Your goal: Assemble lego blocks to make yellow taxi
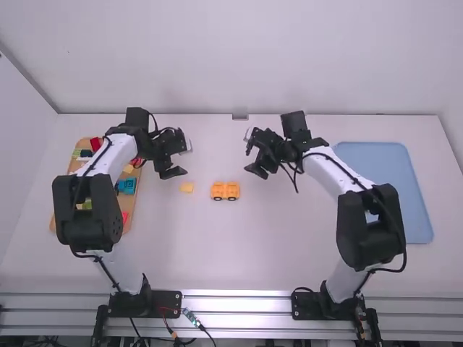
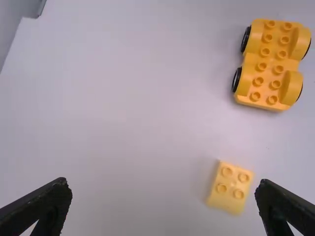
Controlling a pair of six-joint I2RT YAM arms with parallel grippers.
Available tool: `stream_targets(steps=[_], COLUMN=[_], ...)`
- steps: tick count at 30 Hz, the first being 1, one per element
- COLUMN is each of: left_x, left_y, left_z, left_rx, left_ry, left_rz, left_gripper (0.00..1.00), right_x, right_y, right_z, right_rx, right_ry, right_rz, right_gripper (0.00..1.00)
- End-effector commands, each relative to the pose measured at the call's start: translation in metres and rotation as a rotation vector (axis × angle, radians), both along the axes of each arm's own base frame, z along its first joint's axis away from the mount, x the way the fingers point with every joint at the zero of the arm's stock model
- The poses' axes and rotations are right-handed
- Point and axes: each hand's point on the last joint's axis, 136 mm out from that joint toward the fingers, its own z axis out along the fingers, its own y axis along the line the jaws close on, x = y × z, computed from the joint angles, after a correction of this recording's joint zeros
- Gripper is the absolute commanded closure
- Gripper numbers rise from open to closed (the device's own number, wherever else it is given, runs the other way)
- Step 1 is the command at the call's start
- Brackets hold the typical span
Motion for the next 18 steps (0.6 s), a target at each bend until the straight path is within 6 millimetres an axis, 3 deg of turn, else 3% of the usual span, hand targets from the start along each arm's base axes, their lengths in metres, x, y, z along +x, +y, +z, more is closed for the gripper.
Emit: stream_targets(steps=[1,5,15,18], left_x=[-0.011,-0.025,-0.036,-0.039], left_y=[-0.003,-0.003,0.000,-0.004], left_z=[-0.007,-0.025,-0.028,-0.035], left_rx=[-0.024,-0.030,-0.140,-0.145], left_ry=[-0.010,-0.011,-0.044,-0.028], left_rz=[-0.056,-0.120,-0.157,-0.167], left_gripper=[0.01,0.01,0.01,0.01], right_x=[-0.022,-0.037,-0.051,-0.049], right_y=[0.015,0.023,0.032,0.040], right_z=[-0.028,-0.046,-0.051,-0.061], right_rx=[-0.006,0.027,0.087,0.090], right_ry=[-0.005,-0.034,0.008,0.021], right_rz=[0.114,0.148,0.155,0.151], right_gripper=[0.01,0.01,0.01,0.01])
